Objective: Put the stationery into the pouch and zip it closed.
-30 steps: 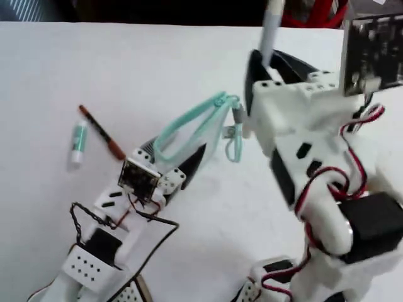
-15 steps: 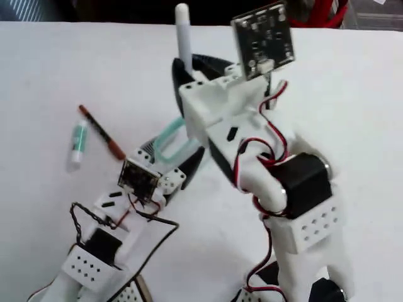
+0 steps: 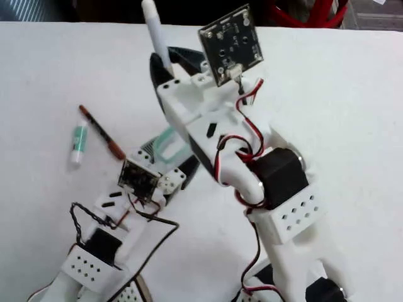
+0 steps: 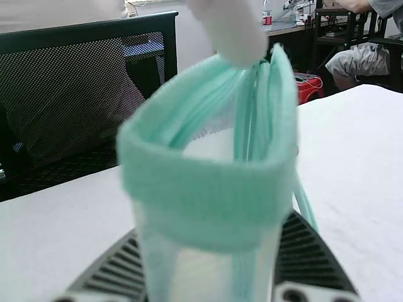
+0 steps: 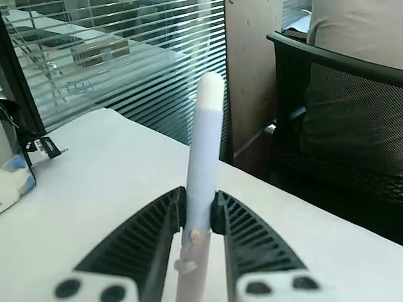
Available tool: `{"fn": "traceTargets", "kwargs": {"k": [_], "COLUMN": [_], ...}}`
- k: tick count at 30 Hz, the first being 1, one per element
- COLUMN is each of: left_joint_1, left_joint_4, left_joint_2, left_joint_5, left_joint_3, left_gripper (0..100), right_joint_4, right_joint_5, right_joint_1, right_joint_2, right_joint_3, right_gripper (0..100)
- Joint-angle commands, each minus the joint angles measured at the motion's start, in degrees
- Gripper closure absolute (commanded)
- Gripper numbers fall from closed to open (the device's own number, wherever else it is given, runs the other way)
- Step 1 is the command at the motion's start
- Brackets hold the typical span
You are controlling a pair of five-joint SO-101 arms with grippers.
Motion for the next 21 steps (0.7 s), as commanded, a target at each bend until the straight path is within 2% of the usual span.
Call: {"fn": "traceTargets", "kwargs": {"k": [1,10,18,21], "left_joint_1": [-0.57,-1.10,-2.95,-3.03], "left_joint_4": [-1.05,-2.73,-2.99,-2.99], "left_joint_2": [-0.84,-0.66,-0.57,-0.57], "left_joint_5": [0.18,0.09,0.53,0.53], "left_joint_3": [-0.70,-0.70,-1.05,-1.05], "left_gripper": [78,78,78,78], "right_joint_4": [-2.59,-3.21,-3.38,-3.38], "right_joint_5": [0.79,0.79,0.88,3.52], "right_joint_1": [-0.31,0.40,1.01,1.10], "right_joint_2": [-1.01,-3.12,-19.47,-25.63], "right_joint_3": [1.23,7.65,21.63,26.99], "right_gripper": [98.1,98.1,98.1,98.1]}}
